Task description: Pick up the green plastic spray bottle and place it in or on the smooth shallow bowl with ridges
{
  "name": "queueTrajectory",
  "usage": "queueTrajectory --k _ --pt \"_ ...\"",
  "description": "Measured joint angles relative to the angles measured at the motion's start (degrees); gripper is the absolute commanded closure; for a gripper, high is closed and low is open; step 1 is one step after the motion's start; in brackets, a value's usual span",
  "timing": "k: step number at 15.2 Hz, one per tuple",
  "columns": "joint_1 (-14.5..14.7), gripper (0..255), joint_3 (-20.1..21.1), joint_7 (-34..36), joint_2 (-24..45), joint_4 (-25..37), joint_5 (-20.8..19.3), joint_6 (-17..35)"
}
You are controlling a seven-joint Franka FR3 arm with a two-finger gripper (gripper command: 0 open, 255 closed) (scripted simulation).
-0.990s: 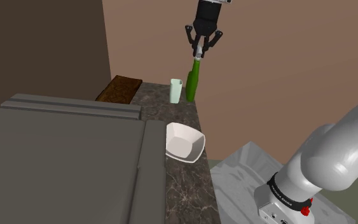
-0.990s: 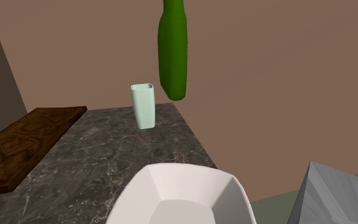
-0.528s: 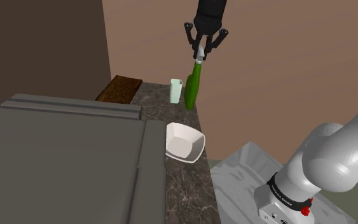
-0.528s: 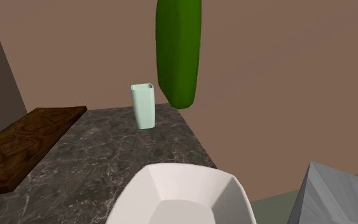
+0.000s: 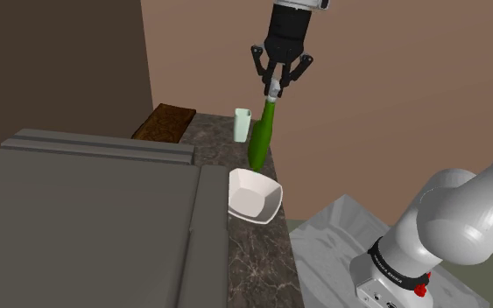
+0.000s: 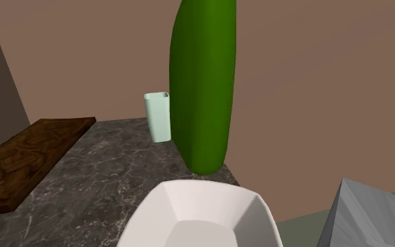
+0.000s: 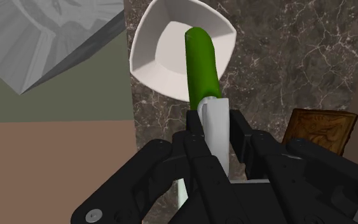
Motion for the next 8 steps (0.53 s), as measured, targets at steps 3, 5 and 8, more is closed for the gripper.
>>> queueTrajectory --k 3,5,8 --pt "0.08 255 0.12 -0.06 -0.34 -2.80 0.12 2.45" --pt "0.03 255 0.03 -0.33 -0.49 -4.49 0.13 3.98" --pt "0.11 255 0.19 -0.32 -0.56 -6.63 0.22 6.07"
